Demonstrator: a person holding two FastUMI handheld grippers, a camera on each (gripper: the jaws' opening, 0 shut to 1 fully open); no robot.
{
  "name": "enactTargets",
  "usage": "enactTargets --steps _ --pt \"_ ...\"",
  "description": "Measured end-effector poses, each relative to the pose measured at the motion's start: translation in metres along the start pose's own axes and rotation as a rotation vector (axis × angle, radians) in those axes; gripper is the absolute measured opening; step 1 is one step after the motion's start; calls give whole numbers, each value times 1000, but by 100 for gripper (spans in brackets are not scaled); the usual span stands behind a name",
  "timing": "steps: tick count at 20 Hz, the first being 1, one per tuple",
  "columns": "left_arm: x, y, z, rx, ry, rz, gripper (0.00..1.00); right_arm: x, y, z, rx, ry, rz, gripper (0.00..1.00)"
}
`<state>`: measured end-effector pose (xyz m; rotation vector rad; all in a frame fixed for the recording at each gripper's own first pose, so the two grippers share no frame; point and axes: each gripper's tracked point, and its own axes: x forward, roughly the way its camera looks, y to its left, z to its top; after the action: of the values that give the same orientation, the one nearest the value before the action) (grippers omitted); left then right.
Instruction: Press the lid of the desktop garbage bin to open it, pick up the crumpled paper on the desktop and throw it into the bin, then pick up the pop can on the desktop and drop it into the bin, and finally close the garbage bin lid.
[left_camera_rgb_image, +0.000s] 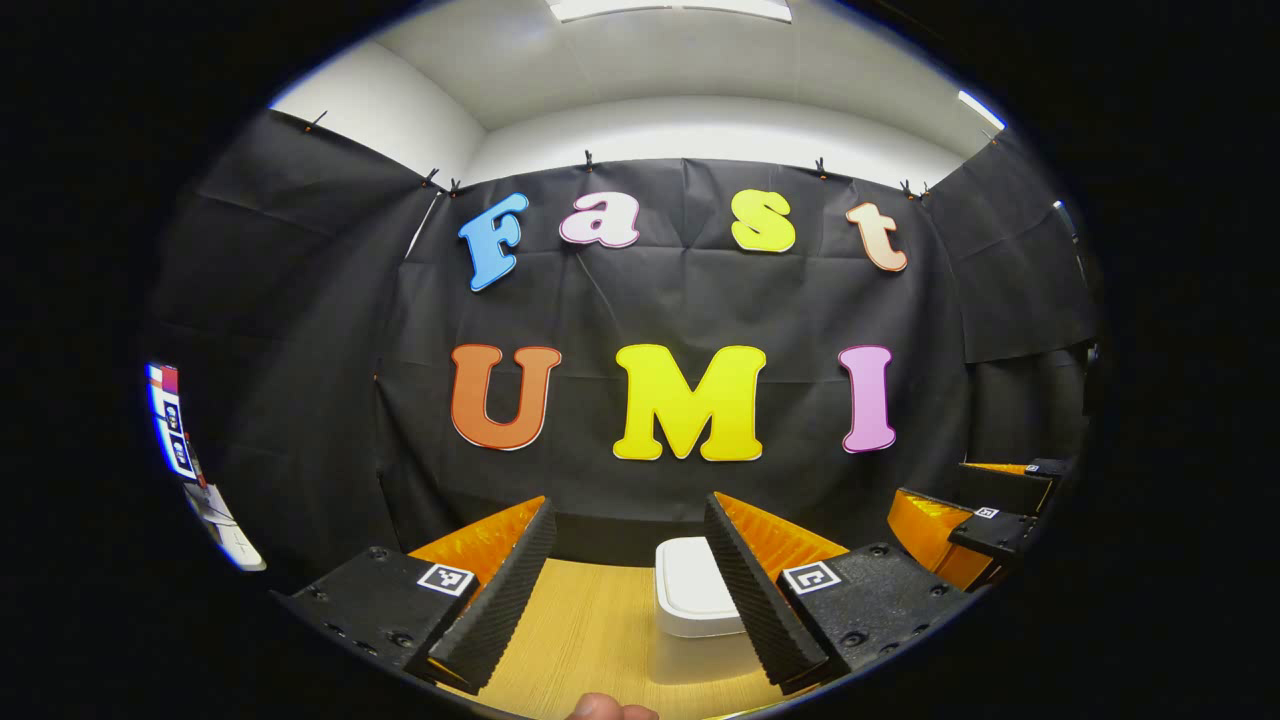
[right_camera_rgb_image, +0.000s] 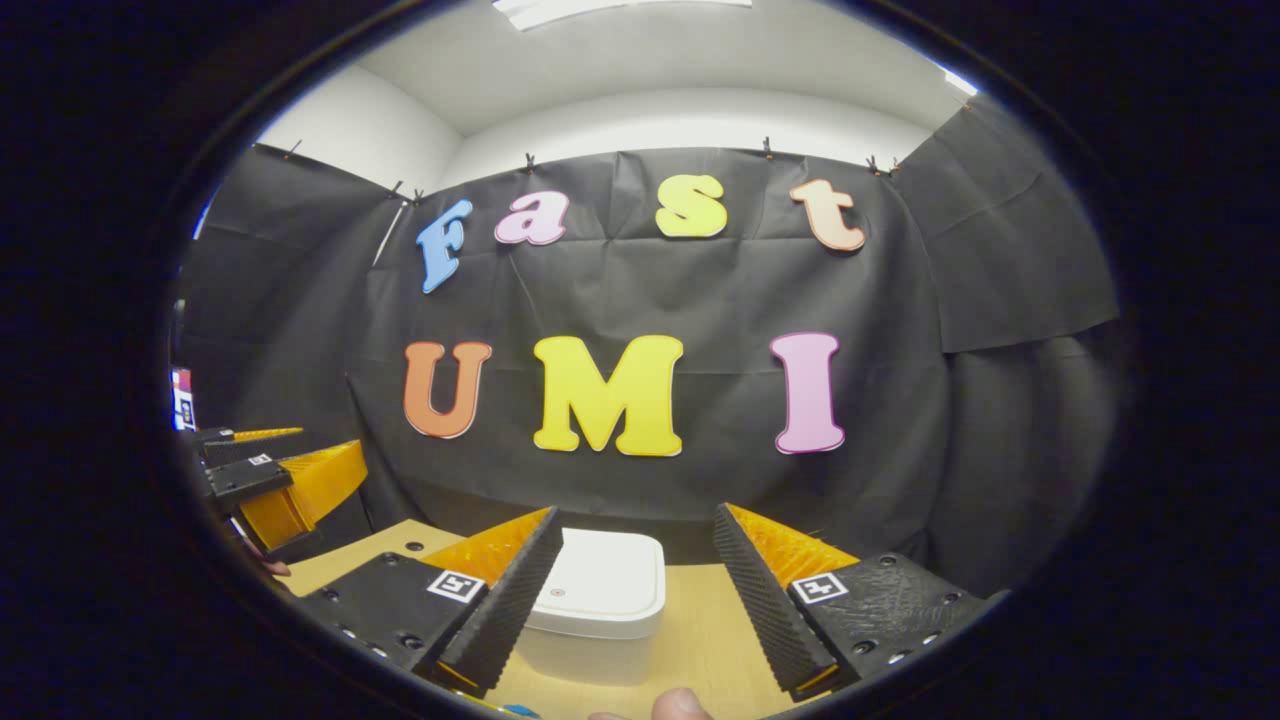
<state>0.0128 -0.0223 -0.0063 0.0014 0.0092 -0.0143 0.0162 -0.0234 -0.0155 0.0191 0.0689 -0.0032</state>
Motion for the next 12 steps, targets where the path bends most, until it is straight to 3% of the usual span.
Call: enactTargets --steps 12 --pt "0 -1 -5 16 23 9 96 23 14 -29 17 109 53 95"
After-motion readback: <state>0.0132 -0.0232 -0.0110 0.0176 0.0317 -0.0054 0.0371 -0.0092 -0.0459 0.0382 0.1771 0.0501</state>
